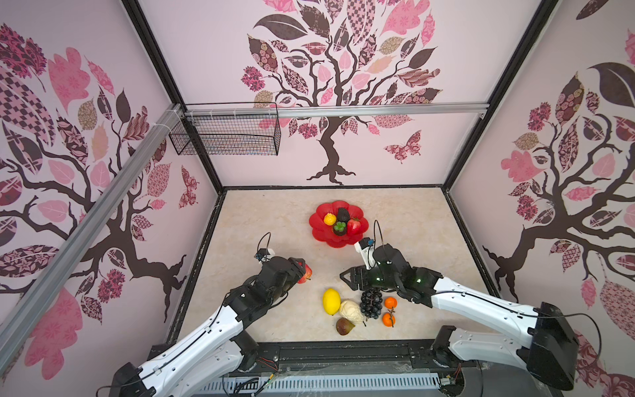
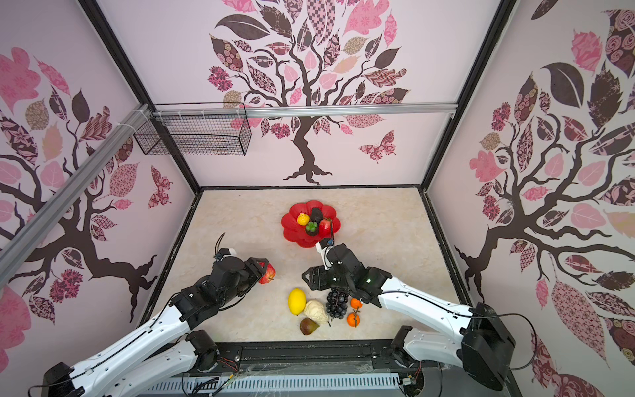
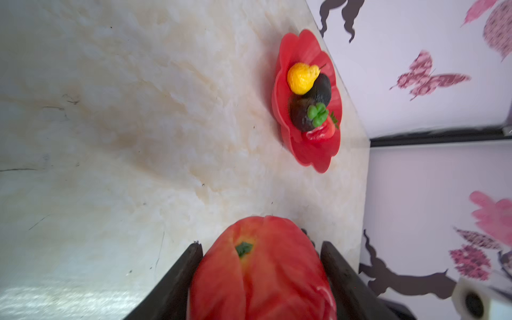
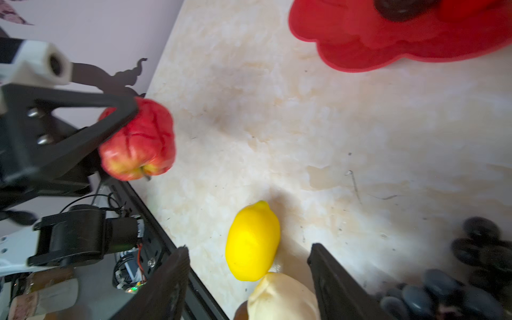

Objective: Arrange fruit in a fruit bowl
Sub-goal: Pick up the fruit from the bottom-center of the table, then place the fruit in the fruit bowl.

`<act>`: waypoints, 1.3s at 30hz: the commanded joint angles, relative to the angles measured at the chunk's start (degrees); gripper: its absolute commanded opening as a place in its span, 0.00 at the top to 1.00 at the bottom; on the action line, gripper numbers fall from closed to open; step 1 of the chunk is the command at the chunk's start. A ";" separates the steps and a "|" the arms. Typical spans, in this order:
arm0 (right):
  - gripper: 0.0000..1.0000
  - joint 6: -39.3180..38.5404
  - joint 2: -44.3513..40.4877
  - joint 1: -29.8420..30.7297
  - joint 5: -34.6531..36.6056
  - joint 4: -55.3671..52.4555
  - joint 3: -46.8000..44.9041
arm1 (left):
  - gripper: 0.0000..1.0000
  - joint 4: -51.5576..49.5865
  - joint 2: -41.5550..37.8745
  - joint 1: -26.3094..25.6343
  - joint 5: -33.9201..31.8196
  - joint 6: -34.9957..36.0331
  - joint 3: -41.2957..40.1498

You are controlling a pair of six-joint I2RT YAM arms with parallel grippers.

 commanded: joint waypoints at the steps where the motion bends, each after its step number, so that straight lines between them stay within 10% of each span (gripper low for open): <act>1: 0.31 1.97 -1.12 3.37 3.16 7.82 0.77 | 0.43 11.75 0.87 1.71 6.48 -9.80 -4.77; 21: 0.67 2.10 10.71 6.21 -0.04 18.34 2.38 | 0.43 18.42 4.93 1.61 12.28 -19.14 -6.81; 39: 0.79 1.75 13.85 6.23 0.42 19.19 3.88 | 0.43 19.49 6.02 -3.07 10.05 -20.16 -7.21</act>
